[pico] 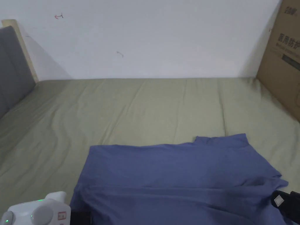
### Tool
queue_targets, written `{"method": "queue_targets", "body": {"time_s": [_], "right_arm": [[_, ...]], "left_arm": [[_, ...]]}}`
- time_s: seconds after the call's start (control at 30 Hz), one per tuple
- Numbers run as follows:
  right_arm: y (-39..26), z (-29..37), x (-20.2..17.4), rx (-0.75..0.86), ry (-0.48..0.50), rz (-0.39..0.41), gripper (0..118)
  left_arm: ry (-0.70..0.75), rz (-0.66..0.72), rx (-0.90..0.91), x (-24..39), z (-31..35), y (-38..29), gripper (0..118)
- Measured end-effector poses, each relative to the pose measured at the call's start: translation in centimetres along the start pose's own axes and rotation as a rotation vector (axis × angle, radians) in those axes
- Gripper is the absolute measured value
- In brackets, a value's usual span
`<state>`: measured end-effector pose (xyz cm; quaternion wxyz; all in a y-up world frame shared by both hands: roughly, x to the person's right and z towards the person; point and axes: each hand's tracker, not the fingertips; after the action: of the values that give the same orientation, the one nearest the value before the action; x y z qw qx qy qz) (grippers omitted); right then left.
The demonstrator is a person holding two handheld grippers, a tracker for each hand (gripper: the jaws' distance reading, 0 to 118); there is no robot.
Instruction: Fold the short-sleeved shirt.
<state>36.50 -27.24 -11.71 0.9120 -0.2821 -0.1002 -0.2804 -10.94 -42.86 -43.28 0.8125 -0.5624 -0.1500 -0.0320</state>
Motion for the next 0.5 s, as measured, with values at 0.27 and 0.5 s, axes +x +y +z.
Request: {"method": "queue_targets", "body": {"time_s": [0.27, 0.5], "right_arm": [[1.2, 0.3, 4.1, 0.021, -0.152, 0.003, 1], [1.7, -3.8, 11.5, -0.124, -0.255, -0.105, 118]], "left_arm": [[-0.05, -0.132, 0.217, 4.1, 6.8, -0.6, 7], [-0.032, -0.07, 0.239, 3.0, 8.8, 1.0, 2]]}}
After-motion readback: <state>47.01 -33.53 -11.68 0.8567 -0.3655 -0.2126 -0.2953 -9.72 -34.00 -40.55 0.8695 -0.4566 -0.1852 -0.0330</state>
